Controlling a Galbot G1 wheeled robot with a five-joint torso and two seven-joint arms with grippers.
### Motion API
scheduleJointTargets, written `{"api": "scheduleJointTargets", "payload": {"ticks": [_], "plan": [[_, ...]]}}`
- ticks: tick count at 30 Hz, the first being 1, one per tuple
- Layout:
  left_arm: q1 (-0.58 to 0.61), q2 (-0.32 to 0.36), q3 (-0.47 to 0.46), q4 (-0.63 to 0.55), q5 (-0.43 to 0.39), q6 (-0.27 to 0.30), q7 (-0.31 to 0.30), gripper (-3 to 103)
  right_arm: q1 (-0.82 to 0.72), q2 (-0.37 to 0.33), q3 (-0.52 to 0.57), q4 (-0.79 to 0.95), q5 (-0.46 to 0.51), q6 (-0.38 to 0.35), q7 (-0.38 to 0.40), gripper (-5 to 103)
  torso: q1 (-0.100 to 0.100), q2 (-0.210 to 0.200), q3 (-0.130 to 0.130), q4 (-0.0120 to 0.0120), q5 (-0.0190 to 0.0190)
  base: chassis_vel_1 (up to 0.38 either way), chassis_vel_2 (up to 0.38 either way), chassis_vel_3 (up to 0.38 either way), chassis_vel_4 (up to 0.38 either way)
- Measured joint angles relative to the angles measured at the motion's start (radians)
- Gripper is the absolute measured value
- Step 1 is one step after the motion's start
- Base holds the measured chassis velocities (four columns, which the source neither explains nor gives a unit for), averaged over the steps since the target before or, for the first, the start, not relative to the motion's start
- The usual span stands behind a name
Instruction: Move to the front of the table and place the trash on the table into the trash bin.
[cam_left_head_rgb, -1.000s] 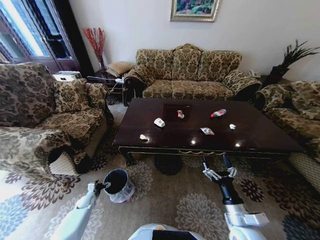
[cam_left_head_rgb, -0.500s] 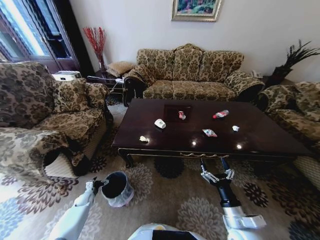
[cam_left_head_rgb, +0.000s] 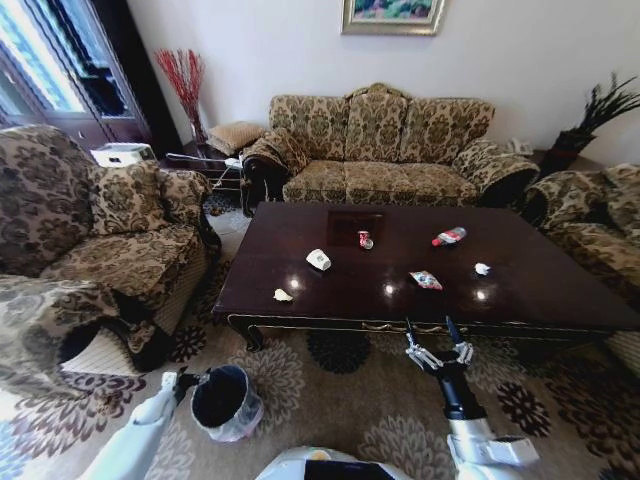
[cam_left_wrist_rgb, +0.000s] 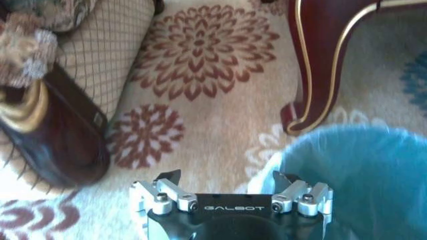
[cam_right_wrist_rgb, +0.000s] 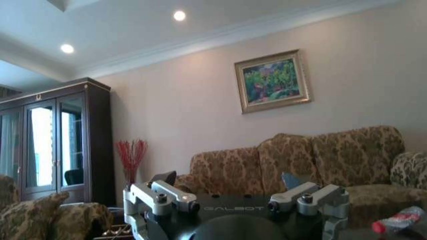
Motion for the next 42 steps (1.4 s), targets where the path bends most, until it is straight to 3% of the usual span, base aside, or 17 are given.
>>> {"api": "scheduleJointTargets", "payload": {"ticks": [3, 11, 20, 21, 24, 25, 27, 32, 34, 36, 38, 42], "plan": [[0.013, 0.008, -0.001, -0.010, 0.010, 0.027, 0.029, 94, 0.001, 0.002, 0.002, -0.017, 0.006, 0.007, -0.007, 100, 0.002, 0.001, 0.001, -0.0009, 0.0000, 0.024, -0.008, -0.016, 0.012], [0.024, 0.009, 0.003, -0.026, -0.004, 0.099, 0.083, 94, 0.006, 0.005, 0.009, -0.046, 0.017, 0.014, -0.007, 100, 0.003, 0.003, 0.002, -0.0004, 0.0005, 0.000, 0.000, 0.000, 0.000], [-0.060, -0.027, 0.028, 0.089, 0.065, 0.083, 0.099, 94, 0.013, 0.010, 0.008, -0.048, -0.005, -0.012, 0.022, 100, 0.003, 0.004, 0.003, -0.0006, 0.0007, 0.000, 0.000, 0.000, 0.000], [-0.106, -0.051, 0.034, 0.150, 0.086, 0.047, 0.095, 89, 0.015, 0.009, 0.010, -0.046, -0.022, -0.017, 0.034, 100, 0.004, 0.004, 0.003, -0.0007, 0.0003, 0.000, 0.000, 0.000, 0.000], [-0.151, -0.075, 0.038, 0.210, 0.107, 0.020, 0.068, 85, 0.018, 0.006, 0.013, -0.046, -0.035, -0.018, 0.037, 100, 0.004, 0.004, 0.003, -0.0010, 0.0002, 0.000, 0.000, 0.000, 0.000], [-0.170, -0.087, 0.039, 0.235, 0.130, 0.023, 0.056, 76, 0.018, 0.005, 0.014, -0.043, -0.040, -0.027, 0.043, 100, 0.004, 0.004, 0.003, -0.0009, 0.0002, 0.000, 0.000, 0.000, 0.000], [-0.177, -0.092, 0.039, 0.246, 0.147, 0.028, 0.053, 76, 0.018, 0.004, 0.014, -0.038, -0.041, -0.043, 0.049, 100, 0.004, 0.004, 0.003, -0.0009, 0.0001, 0.000, 0.000, 0.000, 0.000], [-0.181, -0.097, 0.043, 0.260, 0.189, 0.044, 0.026, 60, 0.023, 0.003, 0.013, -0.030, -0.055, -0.067, 0.074, 100, 0.004, 0.005, 0.004, -0.0005, 0.0006, 0.000, 0.000, 0.000, 0.000], [-0.179, -0.091, 0.043, 0.262, 0.195, 0.048, 0.025, 53, 0.028, 0.003, 0.011, -0.032, -0.074, -0.067, 0.109, 100, 0.004, 0.005, 0.004, -0.0008, 0.0003, 0.000, 0.000, 0.000, 0.000], [-0.177, -0.088, 0.043, 0.261, 0.195, 0.049, 0.027, 53, 0.028, 0.003, 0.010, -0.031, -0.093, -0.070, 0.132, 100, 0.004, 0.005, 0.004, -0.0008, 0.0003, 0.000, 0.000, 0.000, 0.000], [-0.172, -0.078, 0.041, 0.256, 0.193, 0.059, 0.039, 44, 0.031, 0.003, -0.002, -0.025, -0.202, -0.071, 0.244, 100, 0.004, 0.005, 0.004, -0.0003, 0.0005, 0.000, 0.000, 0.000, 0.000], [-0.158, -0.075, 0.037, 0.237, 0.190, 0.082, 0.071, 33, 0.034, 0.003, -0.012, -0.010, -0.250, -0.067, 0.302, 100, 0.004, 0.006, 0.004, -0.0006, 0.0002, 0.000, 0.000, 0.000, 0.000]]}}
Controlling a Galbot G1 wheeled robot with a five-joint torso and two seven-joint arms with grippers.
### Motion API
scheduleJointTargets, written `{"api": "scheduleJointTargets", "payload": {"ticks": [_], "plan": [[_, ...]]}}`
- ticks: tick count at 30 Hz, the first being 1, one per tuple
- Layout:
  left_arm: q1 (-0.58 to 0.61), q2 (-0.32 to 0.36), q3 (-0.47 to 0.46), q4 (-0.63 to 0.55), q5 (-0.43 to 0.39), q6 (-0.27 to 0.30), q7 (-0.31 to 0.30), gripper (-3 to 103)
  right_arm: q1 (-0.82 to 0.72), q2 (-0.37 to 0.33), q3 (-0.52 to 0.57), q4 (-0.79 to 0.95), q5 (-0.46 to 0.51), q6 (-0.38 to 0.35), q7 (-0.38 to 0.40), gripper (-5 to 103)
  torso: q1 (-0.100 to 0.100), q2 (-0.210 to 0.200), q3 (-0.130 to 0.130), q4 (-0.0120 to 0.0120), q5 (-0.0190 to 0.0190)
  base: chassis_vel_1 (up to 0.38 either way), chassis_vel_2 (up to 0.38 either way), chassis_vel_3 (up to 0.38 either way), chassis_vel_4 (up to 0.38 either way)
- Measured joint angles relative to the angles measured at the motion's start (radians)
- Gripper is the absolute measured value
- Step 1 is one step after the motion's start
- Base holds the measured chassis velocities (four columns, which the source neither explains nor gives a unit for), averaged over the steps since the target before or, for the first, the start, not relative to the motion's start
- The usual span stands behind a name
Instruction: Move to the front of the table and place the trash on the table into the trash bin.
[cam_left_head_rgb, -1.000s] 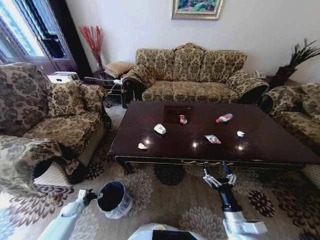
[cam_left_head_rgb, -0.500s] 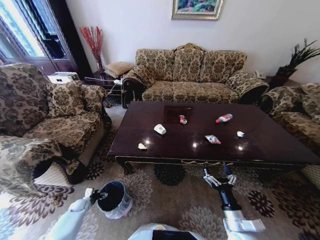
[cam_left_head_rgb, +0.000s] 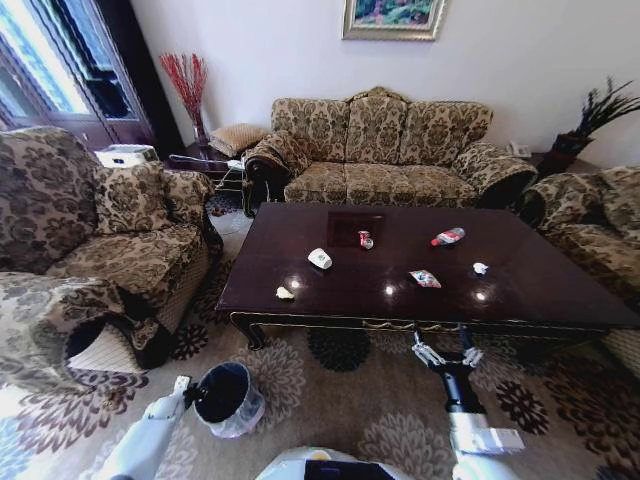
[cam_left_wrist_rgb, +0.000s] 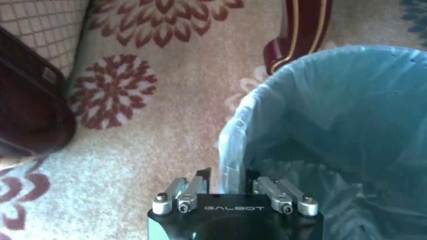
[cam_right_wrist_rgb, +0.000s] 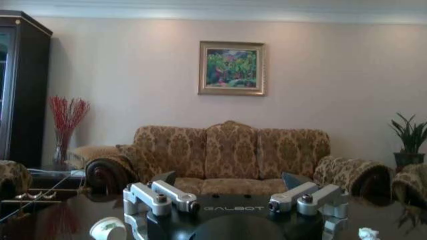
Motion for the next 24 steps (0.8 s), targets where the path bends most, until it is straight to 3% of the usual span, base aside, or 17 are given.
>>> {"api": "scheduleJointTargets", "payload": {"ticks": [4, 6, 13, 24], "plan": [[0.005, -0.002, -0.002, -0.005, -0.001, 0.004, 0.006, 29, 0.002, 0.000, 0.002, -0.002, 0.004, 0.011, -0.006, 100, 0.000, 0.000, 0.000, 0.0001, 0.0001, 0.000, 0.000, 0.000, 0.000], [0.010, -0.005, -0.007, -0.008, -0.007, 0.005, 0.007, 18, 0.004, 0.002, 0.009, -0.003, 0.031, 0.023, -0.044, 100, 0.000, 0.000, 0.000, 0.0002, 0.0013, 0.000, 0.000, 0.000, 0.000], [0.027, -0.007, -0.017, -0.025, -0.037, 0.003, -0.005, 3, 0.015, 0.008, 0.005, -0.001, 0.106, 0.049, -0.101, 100, 0.000, 0.001, 0.000, 0.0000, 0.0009, 0.000, 0.000, 0.000, 0.000], [0.119, -0.019, -0.048, -0.095, -0.105, -0.040, -0.053, 3, 0.021, 0.006, 0.000, -0.002, 0.151, 0.056, -0.144, 100, 0.000, 0.001, 0.000, 0.0000, 0.0008, 0.000, 0.000, 0.000, 0.000]]}}
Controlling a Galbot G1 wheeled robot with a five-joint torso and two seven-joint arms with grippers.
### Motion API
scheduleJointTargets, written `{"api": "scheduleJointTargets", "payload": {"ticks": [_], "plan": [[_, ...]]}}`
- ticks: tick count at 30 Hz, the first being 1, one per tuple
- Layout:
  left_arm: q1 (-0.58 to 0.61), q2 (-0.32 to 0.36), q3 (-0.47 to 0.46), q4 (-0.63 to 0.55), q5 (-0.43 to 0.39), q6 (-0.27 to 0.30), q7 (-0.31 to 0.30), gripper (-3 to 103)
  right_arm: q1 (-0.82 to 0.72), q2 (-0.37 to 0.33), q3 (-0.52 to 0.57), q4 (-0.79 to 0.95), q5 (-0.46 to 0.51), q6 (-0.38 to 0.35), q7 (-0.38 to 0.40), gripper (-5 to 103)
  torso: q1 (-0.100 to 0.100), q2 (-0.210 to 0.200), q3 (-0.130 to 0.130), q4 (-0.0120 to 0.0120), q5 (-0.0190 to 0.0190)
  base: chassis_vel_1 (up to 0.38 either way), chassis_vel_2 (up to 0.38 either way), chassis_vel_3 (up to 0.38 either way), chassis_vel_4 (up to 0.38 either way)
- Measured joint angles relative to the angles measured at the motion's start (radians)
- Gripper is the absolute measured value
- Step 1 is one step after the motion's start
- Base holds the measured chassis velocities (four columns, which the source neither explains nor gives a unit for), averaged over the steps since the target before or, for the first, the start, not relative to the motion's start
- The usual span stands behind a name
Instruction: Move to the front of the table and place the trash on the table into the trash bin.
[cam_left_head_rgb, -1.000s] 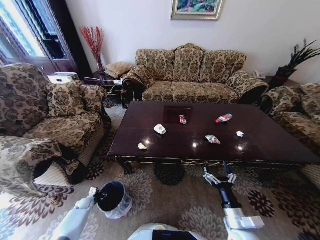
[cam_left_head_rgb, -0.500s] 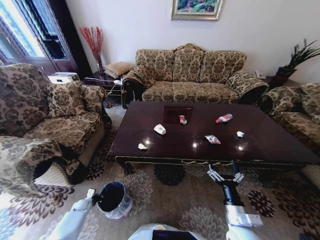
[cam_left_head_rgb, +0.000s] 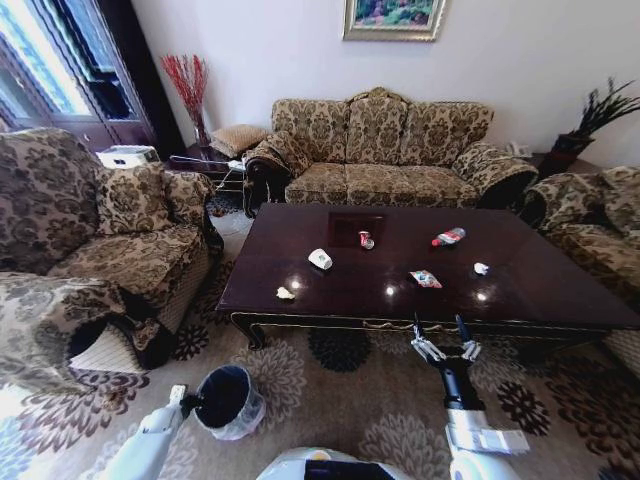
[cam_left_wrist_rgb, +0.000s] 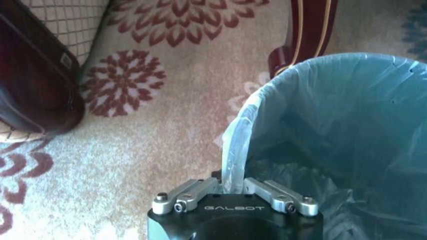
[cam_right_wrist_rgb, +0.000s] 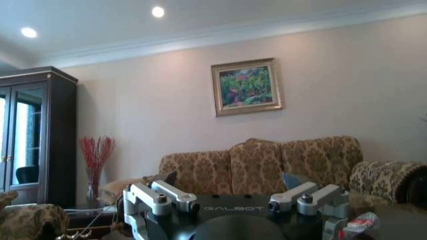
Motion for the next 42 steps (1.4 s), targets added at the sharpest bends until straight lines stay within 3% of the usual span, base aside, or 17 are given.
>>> {"api": "scheduleJointTargets", "payload": {"ticks": [5, 6, 8, 10, 11, 14, 16, 18, 23, 30, 36, 38, 40, 42], "plan": [[0.112, 0.001, -0.047, -0.122, -0.058, -0.004, -0.040, 1, 0.017, 0.002, -0.002, -0.017, 0.010, 0.000, 0.000, 100, 0.000, 0.000, 0.000, -0.0004, -0.0038, 0.000, 0.000, 0.000, 0.000], [0.158, 0.002, -0.077, -0.183, -0.069, -0.003, -0.060, 0, 0.025, 0.004, -0.003, -0.025, 0.016, 0.000, -0.002, 100, 0.000, 0.000, 0.001, 0.0005, -0.0045, 0.000, 0.000, 0.000, 0.000], [0.181, 0.002, -0.096, -0.218, -0.072, -0.003, -0.070, 0, 0.031, 0.005, -0.004, -0.030, 0.020, 0.000, -0.004, 100, 0.000, 0.000, 0.001, 0.0007, -0.0043, 0.000, 0.000, 0.000, 0.000], [0.251, 0.001, -0.173, -0.332, -0.082, -0.014, -0.102, 0, 0.046, 0.008, -0.007, -0.044, 0.031, 0.000, -0.005, 100, 0.000, 0.000, 0.001, 0.0006, -0.0013, 0.000, 0.000, 0.000, 0.000], [0.251, 0.001, -0.173, -0.332, -0.082, -0.014, -0.102, 0, 0.046, 0.008, -0.007, -0.044, 0.031, 0.000, -0.005, 100, 0.000, 0.000, 0.001, 0.0006, -0.0013, 0.000, 0.000, 0.000, 0.000], [0.345, -0.009, -0.270, -0.493, -0.127, -0.016, -0.124, 0, 0.066, 0.008, -0.003, -0.066, 0.051, 0.004, -0.026, 100, 0.000, 0.000, 0.000, -0.0007, -0.0018, 0.000, 0.000, 0.000, 0.000], [0.364, -0.011, -0.289, -0.520, -0.131, -0.016, -0.129, 0, 0.068, 0.007, -0.002, -0.069, 0.055, 0.005, -0.029, 100, 0.000, 0.000, 0.000, -0.0007, -0.0017, 0.000, 0.000, 0.000, 0.000], [0.436, -0.036, -0.373, -0.627, -0.137, -0.015, -0.144, 0, 0.080, 0.006, 0.002, -0.085, 0.067, 0.007, -0.037, 100, 0.000, 0.000, 0.000, 0.0000, -0.0007, 0.000, 0.000, 0.000, 0.000], [0.568, -0.113, -0.521, -0.790, -0.152, -0.026, -0.144, 0, 0.110, -0.002, 0.001, -0.108, 0.071, -0.010, -0.041, 100, 0.000, 0.000, 0.000, 0.0006, -0.0008, 0.000, 0.000, 0.000, 0.000], [0.685, -0.187, -0.639, -1.015, -0.165, -0.068, -0.140, 0, 0.140, -0.001, -0.001, -0.104, 0.067, -0.046, -0.041, 100, 0.000, 0.000, 0.000, 0.0002, -0.0007, 0.000, 0.000, 0.000, 0.000], [0.746, -0.207, -0.715, -1.260, -0.198, -0.059, -0.140, 0, 0.135, -0.003, 0.001, -0.094, 0.060, -0.065, -0.043, 100, 0.000, 0.000, 0.000, -0.0008, -0.0004, 0.000, 0.000, 0.000, 0.000], [0.752, -0.208, -0.723, -1.279, -0.200, -0.059, -0.140, 0, 0.136, -0.004, 0.001, -0.092, 0.059, -0.068, -0.045, 100, 0.000, 0.000, 0.000, -0.0005, -0.0005, 0.000, 0.000, 0.000, 0.000], [0.778, -0.195, -0.767, -1.383, -0.215, -0.062, -0.141, 0, 0.135, -0.003, 0.003, -0.073, 0.045, -0.104, -0.059, 100, 0.000, 0.000, 0.000, 0.0011, -0.0006, 0.000, 0.000, 0.000, 0.000], [0.781, -0.179, -0.780, -1.438, -0.231, -0.062, -0.140, 0, 0.136, -0.006, 0.004, -0.060, 0.033, -0.144, -0.069, 100, 0.000, 0.000, 0.000, 0.0006, -0.0006, 0.000, 0.000, 0.000, 0.000]]}}
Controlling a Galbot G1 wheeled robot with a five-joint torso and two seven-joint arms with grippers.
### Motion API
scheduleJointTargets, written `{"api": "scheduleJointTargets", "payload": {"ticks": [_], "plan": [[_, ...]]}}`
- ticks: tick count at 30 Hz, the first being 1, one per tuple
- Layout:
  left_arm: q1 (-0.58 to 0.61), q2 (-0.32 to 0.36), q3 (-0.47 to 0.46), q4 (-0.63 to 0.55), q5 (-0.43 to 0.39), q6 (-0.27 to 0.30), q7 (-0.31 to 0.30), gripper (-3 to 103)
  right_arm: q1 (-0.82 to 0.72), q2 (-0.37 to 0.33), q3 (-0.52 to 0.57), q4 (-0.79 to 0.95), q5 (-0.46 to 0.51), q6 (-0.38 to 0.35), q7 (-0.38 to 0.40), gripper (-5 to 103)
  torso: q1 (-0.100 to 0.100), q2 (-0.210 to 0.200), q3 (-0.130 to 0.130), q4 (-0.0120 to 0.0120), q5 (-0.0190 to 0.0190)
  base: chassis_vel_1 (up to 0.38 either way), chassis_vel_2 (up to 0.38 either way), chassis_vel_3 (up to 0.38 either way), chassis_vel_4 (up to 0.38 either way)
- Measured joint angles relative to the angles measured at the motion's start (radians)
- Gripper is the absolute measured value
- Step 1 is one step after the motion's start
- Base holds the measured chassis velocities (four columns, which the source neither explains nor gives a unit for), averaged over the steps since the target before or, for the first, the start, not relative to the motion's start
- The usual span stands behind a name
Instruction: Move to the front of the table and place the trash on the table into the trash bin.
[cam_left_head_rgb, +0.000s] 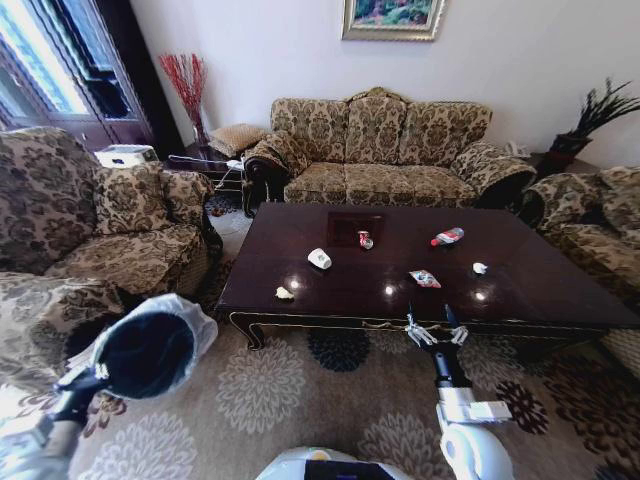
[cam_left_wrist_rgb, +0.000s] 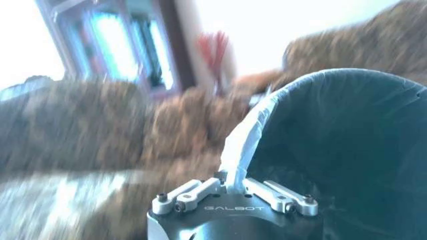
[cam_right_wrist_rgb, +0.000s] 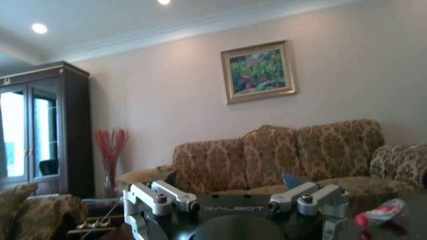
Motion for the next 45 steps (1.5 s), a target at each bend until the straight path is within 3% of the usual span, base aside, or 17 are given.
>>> {"api": "scheduleJointTargets", "payload": {"ticks": [1, 3, 7, 11, 12, 15, 16, 19, 20, 21, 22, 23, 26, 32, 37, 40, 45], "plan": [[0.000, 0.000, 0.000, 0.000, 0.000, 0.000, 0.000, 0, 0.000, 0.000, 0.000, 0.000, 0.000, 0.000, 0.000, 100, 0.000, 0.000, 0.000, 0.0000, 0.0000, 0.000, 0.000, 0.000, 0.000], [-0.023, 0.042, -0.004, -0.066, -0.032, 0.018, 0.002, 0, 0.022, -0.017, -0.009, 0.012, -0.028, -0.076, -0.015, 100, 0.000, 0.000, 0.000, -0.0012, 0.0000, 0.000, 0.000, 0.000, 0.000], [-0.075, 0.112, 0.018, -0.096, -0.066, 0.060, -0.010, 0, 0.074, -0.042, -0.036, 0.016, -0.062, -0.135, -0.016, 100, 0.000, 0.000, 0.000, -0.0006, 0.0000, 0.000, 0.000, 0.000, 0.000], [-0.150, 0.313, 0.087, -0.062, -0.115, 0.105, -0.026, 0, 0.181, -0.129, -0.145, -0.023, -0.044, -0.217, 0.042, 100, 0.000, 0.000, 0.000, -0.0009, -0.0007, 0.000, 0.000, 0.000, 0.000], [-0.150, 0.313, 0.087, -0.062, -0.115, 0.105, -0.026, 0, 0.181, -0.129, -0.145, -0.023, -0.044, -0.217, 0.042, 100, 0.000, 0.000, 0.000, -0.0009, -0.0007, 0.000, 0.000, 0.000, 0.000], [-0.177, 0.418, 0.096, -0.003, -0.152, 0.108, -0.031, 0, 0.234, -0.178, -0.235, -0.082, -0.064, -0.218, 0.038, 100, 0.000, 0.000, 0.000, -0.0002, -0.0003, 0.000, 0.000, 0.000, 0.000], [-0.177, 0.418, 0.096, -0.003, -0.152, 0.108, -0.031, 0, 0.234, -0.178, -0.235, -0.082, -0.064, -0.218, 0.038, 100, 0.000, 0.000, 0.000, -0.0002, -0.0003, 0.000, 0.000, 0.000, 0.000], [-0.208, 0.554, 0.106, 0.083, -0.210, 0.125, -0.035, 0, 0.274, -0.210, -0.321, -0.120, -0.083, -0.225, 0.037, 100, 0.000, 0.000, 0.000, -0.0002, -0.0005, 0.000, 0.000, 0.000, 0.000], [-0.208, 0.554, 0.106, 0.083, -0.210, 0.125, -0.035, 0, 0.274, -0.210, -0.321, -0.120, -0.083, -0.225, 0.037, 100, 0.000, 0.000, 0.000, -0.0002, -0.0005, 0.000, 0.000, 0.000, 0.000], [-0.214, 0.602, 0.113, 0.107, -0.237, 0.134, -0.035, 0, 0.286, -0.220, -0.345, -0.134, -0.092, -0.223, 0.038, 100, 0.000, 0.000, 0.000, -0.0001, -0.0007, 0.000, 0.000, 0.000, 0.000], [-0.244, 0.676, 0.147, 0.149, -0.264, 0.141, -0.037, 0, 0.298, -0.232, -0.369, -0.153, -0.099, -0.217, 0.039, 100, 0.000, 0.000, 0.000, 0.0003, -0.0001, 0.000, 0.000, 0.000, 0.000], [-0.244, 0.676, 0.147, 0.149, -0.264, 0.141, -0.037, 0, 0.298, -0.232, -0.369, -0.153, -0.099, -0.217, 0.039, 100, 0.000, 0.000, 0.000, 0.0003, -0.0001, 0.000, 0.000, 0.000, 0.000], [-0.402, 0.768, 0.286, 0.218, -0.299, 0.153, -0.061, 0, 0.345, -0.230, -0.417, -0.214, -0.101, -0.197, 0.062, 100, 0.000, 0.000, 0.000, -0.0017, -0.0010, 0.000, 0.000, 0.000, 0.000], [-0.576, 0.799, 0.420, 0.259, -0.332, 0.185, -0.101, 0, 0.453, -0.189, -0.494, -0.352, -0.110, -0.166, 0.084, 100, 0.000, 0.000, 0.000, -0.0008, 0.0000, 0.000, 0.000, 0.000, 0.000], [-0.583, 0.796, 0.424, 0.259, -0.348, 0.186, -0.110, 0, 0.535, -0.129, -0.561, -0.432, -0.126, -0.142, 0.165, 100, 0.000, 0.000, 0.000, 0.0006, -0.0001, 0.000, 0.000, 0.000, 0.000], [-0.574, 0.787, 0.418, 0.252, -0.348, 0.185, -0.107, 0, 0.539, -0.116, -0.565, -0.429, -0.128, -0.125, 0.170, 100, 0.000, 0.000, 0.000, -0.0006, -0.0004, 0.000, 0.000, 0.000, 0.000], [-0.569, 0.762, 0.415, 0.246, -0.344, 0.180, -0.103, 0, 0.527, -0.122, -0.559, -0.410, -0.148, -0.129, 0.154, 100, 0.000, 0.000, 0.000, -0.0007, -0.0002, 0.000, 0.000, 0.000, 0.000]]}}
